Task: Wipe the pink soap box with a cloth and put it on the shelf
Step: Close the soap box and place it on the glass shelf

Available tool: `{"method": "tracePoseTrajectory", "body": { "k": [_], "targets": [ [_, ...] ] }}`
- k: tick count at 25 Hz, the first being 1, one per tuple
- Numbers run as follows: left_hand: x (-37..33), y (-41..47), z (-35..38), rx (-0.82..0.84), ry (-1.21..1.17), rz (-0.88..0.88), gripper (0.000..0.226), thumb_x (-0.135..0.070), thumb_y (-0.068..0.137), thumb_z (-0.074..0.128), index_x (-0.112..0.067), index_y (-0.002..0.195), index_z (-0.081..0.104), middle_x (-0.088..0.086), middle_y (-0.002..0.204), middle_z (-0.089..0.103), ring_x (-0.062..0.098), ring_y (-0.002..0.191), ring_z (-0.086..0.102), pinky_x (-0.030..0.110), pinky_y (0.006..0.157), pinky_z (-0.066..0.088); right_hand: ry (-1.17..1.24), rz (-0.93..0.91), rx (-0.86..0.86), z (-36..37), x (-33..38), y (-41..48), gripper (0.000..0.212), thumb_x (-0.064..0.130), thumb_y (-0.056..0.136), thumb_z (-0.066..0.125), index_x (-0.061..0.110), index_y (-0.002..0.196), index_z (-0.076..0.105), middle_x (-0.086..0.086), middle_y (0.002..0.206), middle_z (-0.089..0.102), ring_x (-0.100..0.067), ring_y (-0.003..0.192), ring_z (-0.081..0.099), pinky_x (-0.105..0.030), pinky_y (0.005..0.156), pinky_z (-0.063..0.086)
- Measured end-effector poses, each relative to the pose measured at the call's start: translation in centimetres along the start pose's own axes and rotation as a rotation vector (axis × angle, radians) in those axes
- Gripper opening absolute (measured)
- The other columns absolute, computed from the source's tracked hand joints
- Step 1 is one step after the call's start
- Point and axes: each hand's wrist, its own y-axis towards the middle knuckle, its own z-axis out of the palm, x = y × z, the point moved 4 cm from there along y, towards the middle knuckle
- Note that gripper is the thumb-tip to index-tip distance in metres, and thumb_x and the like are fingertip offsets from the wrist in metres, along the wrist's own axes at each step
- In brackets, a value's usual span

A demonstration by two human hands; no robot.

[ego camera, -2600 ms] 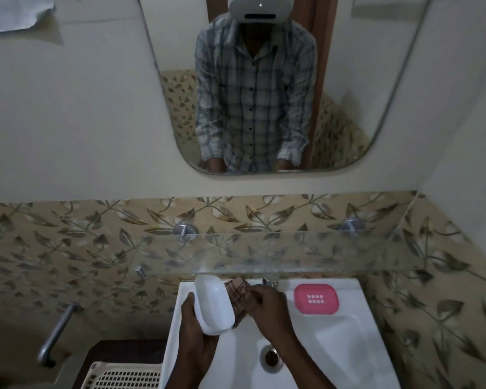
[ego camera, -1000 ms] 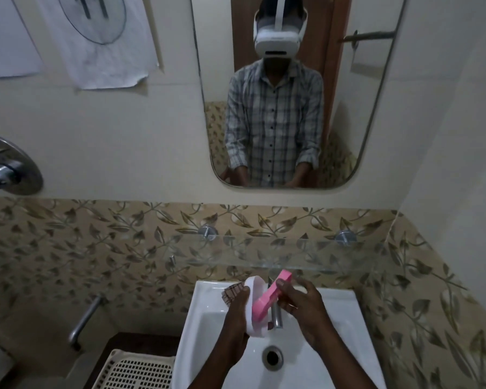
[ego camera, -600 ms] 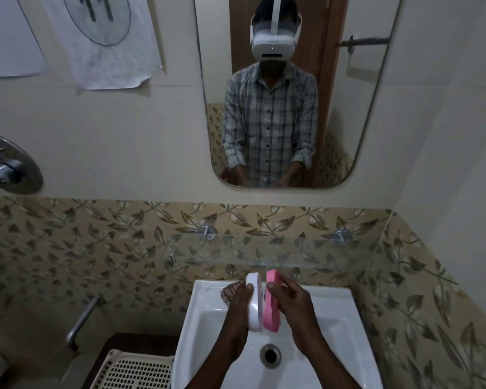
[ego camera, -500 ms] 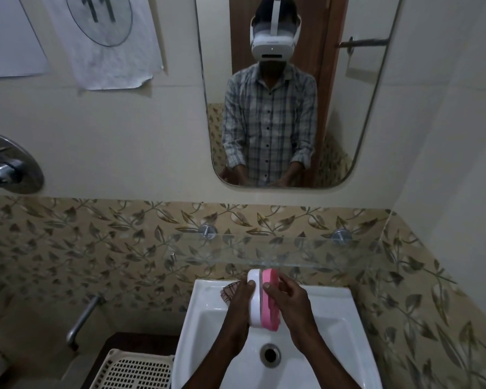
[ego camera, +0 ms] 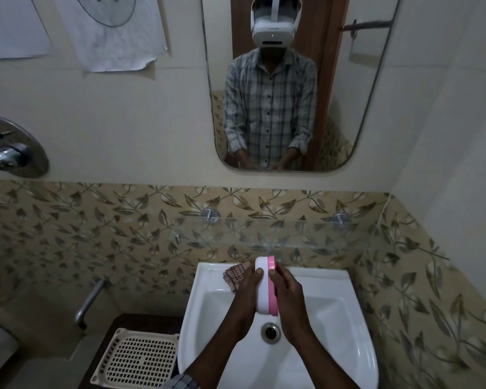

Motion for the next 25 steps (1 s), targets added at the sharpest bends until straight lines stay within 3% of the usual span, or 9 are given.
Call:
{"method": "tracePoseTrajectory", "body": {
  "k": [3,6,8,11,13,17,21,23,25],
  "targets": [
    [0.1,-0.2,0.4,-0.037,0.022,-0.042,0.04,-0.04,0.098,0.051,-0.021,0.133,0.057,0.012,0.128,0.066,0.027,0.117,0.064,0.044,0.098,0.054,0.057,0.048,-0.077,0.7,-1.0,-0.1,0.036,0.053,0.088,0.058,0.036,0.119,0.065,0.005,0.117,0.067,-0.015,0.104,0.065,-0.043,0.087,0.059],
    [-0.1,-0.2,1.1,-0.067,0.037,-0.039,0.037,-0.04,0.098,0.051,-0.019,0.126,0.063,0.011,0.125,0.069,0.022,0.112,0.067,0.029,0.086,0.057,0.048,0.068,-0.164,1.5,-1.1,0.0,0.016,0.046,0.097,0.054,0.041,0.111,0.059,0.012,0.109,0.062,0.009,0.09,0.06,-0.009,0.063,0.051],
    [-0.1,0.0,1.2,-0.101,0.015,-0.055,0.04,-0.042,0.099,0.049,-0.017,0.126,0.062,0.011,0.123,0.069,0.021,0.112,0.067,0.025,0.082,0.056,0.02,0.07,-0.186,2.0,-1.0,0.0,0.02,0.044,0.099,0.053,0.039,0.117,0.058,0.018,0.103,0.059,0.013,0.091,0.06,0.001,0.056,0.045],
    [0.2,0.2,1.1,-0.125,-0.016,-0.108,0.045,-0.047,0.099,0.047,-0.016,0.127,0.06,0.009,0.121,0.069,0.02,0.11,0.067,0.026,0.079,0.056,0.035,0.154,-0.172,1.8,-1.5,0.5,0.038,0.055,0.094,0.053,0.031,0.122,0.063,0.018,0.1,0.063,-0.001,0.094,0.063,-0.007,0.064,0.05],
    [0.6,0.6,0.9,-0.127,-0.066,-0.159,0.048,-0.047,0.099,0.046,-0.013,0.131,0.058,0.012,0.124,0.068,0.024,0.113,0.065,0.034,0.086,0.056,0.063,0.203,-0.101,1.6,-1.4,1.3,0.043,0.056,0.093,0.052,0.025,0.119,0.066,0.004,0.107,0.069,-0.012,0.094,0.066,-0.025,0.069,0.056],
    [0.6,1.3,0.2,-0.054,-0.172,-0.216,0.049,-0.045,0.097,0.051,-0.011,0.132,0.059,0.019,0.128,0.065,0.036,0.117,0.062,0.054,0.093,0.054,0.033,0.311,-0.011,0.6,-0.3,2.5,0.046,0.052,0.093,0.054,0.014,0.114,0.067,-0.014,0.109,0.071,-0.03,0.093,0.069,-0.04,0.077,0.057],
    [2.2,0.5,-2.0,-0.102,-0.208,-0.334,0.053,-0.027,0.083,0.073,-0.014,0.132,0.056,0.02,0.122,0.064,0.036,0.103,0.065,0.05,0.078,0.059,0.065,0.484,0.125,-1.7,-1.0,2.8,0.05,0.056,0.087,0.061,0.012,0.107,0.073,-0.016,0.102,0.077,-0.035,0.097,0.071,-0.045,0.085,0.059],
    [3.4,0.6,-2.9,-0.16,-0.318,-0.362,0.053,-0.019,0.08,0.076,-0.004,0.128,0.058,0.023,0.119,0.066,0.037,0.103,0.067,0.051,0.079,0.059,0.003,0.447,0.13,-3.0,-2.1,2.5,0.05,0.064,0.082,0.062,0.018,0.098,0.076,-0.01,0.094,0.079,-0.032,0.09,0.074,-0.04,0.072,0.061],
    [3.9,0.9,-3.0,-0.185,-0.36,-0.378,0.052,-0.015,0.078,0.079,0.001,0.123,0.06,0.025,0.116,0.068,0.037,0.103,0.068,0.051,0.08,0.06,-0.016,0.354,0.126,-3.8,-3.3,2.0,0.045,0.055,0.075,0.076,0.018,0.1,0.075,-0.01,0.093,0.079,-0.027,0.085,0.076,-0.035,0.067,0.061]
  ]
}}
